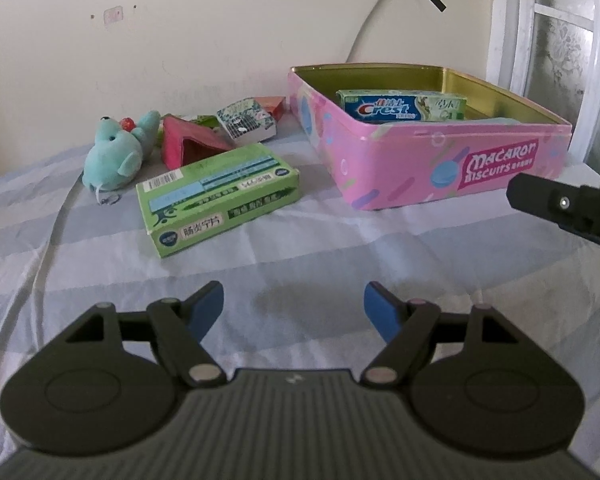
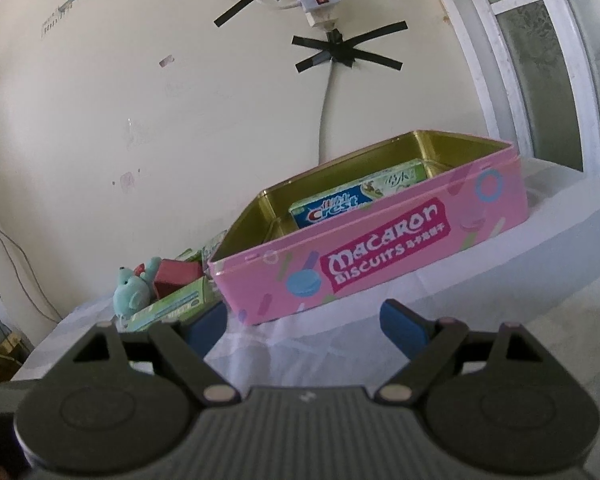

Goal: Organize objects
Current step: 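Grasp the green tissue box with the left gripper and lift it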

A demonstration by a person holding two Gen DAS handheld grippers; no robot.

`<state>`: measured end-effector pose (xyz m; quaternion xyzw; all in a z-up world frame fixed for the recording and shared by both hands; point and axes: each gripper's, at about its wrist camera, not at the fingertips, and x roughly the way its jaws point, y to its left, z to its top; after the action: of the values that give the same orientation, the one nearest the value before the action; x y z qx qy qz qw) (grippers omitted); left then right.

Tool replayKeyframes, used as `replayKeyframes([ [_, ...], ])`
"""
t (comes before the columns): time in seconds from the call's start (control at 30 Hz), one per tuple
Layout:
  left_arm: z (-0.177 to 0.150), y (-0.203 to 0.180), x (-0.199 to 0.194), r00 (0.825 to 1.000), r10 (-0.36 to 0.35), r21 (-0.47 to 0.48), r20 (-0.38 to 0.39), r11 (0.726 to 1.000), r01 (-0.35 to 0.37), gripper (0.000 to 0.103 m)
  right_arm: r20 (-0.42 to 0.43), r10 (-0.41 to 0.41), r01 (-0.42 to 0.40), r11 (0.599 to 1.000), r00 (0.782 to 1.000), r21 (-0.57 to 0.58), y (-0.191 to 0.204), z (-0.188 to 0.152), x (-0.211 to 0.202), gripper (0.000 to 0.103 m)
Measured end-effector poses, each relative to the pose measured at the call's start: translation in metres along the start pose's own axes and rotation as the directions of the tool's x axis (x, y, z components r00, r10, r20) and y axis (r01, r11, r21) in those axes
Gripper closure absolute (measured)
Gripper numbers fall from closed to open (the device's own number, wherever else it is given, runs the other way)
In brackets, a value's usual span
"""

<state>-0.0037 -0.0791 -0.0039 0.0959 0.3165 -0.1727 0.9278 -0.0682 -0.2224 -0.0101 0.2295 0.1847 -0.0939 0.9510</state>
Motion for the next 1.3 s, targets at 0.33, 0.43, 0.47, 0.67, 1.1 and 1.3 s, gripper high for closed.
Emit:
replayKeyframes([
  [0.33, 0.005, 0.039, 0.003, 0.999, -0.036, 0.003, 0.039, 0.999, 0.036, 0.018, -0.064, 0.001, -0.004, 0.999, 0.998, -0.045, 0.016, -0.007, 0.016, 0.016],
  [0.43, 0.014, 0.064, 0.000, 0.990, -0.038, 0.095, 0.134, 0.995, 0.025, 0.007, -0.079, -0.014, 0.010, 0.998, 0.997, -0.056, 0.017, -0.009, 0.024, 0.016],
  [0.47, 0.016, 0.071, 0.000, 0.985, -0.037, 0.127, 0.166, 0.992, 0.016, 0.006, -0.089, -0.023, 0.019, 0.998, 0.996, -0.056, 0.017, -0.010, 0.028, 0.016],
  [0.67, 0.039, 0.113, 0.035, 0.967, -0.146, 0.317, 0.207, 0.945, 0.075, 0.005, -0.133, -0.053, 0.049, 0.998, 0.990, -0.034, 0.014, -0.011, 0.042, 0.015],
  [1.1, 0.051, 0.111, 0.087, 0.936, -0.348, 0.417, 0.047, 0.858, 0.298, 0.010, -0.134, -0.059, 0.053, 0.997, 0.989, -0.051, 0.016, -0.008, 0.050, 0.015],
  [1.3, 0.017, 0.116, 0.039, 0.912, -0.410, 0.464, 0.005, 0.809, 0.361, 0.014, -0.157, 0.098, -0.112, 0.990, 0.983, -0.084, 0.019, -0.008, 0.045, 0.015],
])
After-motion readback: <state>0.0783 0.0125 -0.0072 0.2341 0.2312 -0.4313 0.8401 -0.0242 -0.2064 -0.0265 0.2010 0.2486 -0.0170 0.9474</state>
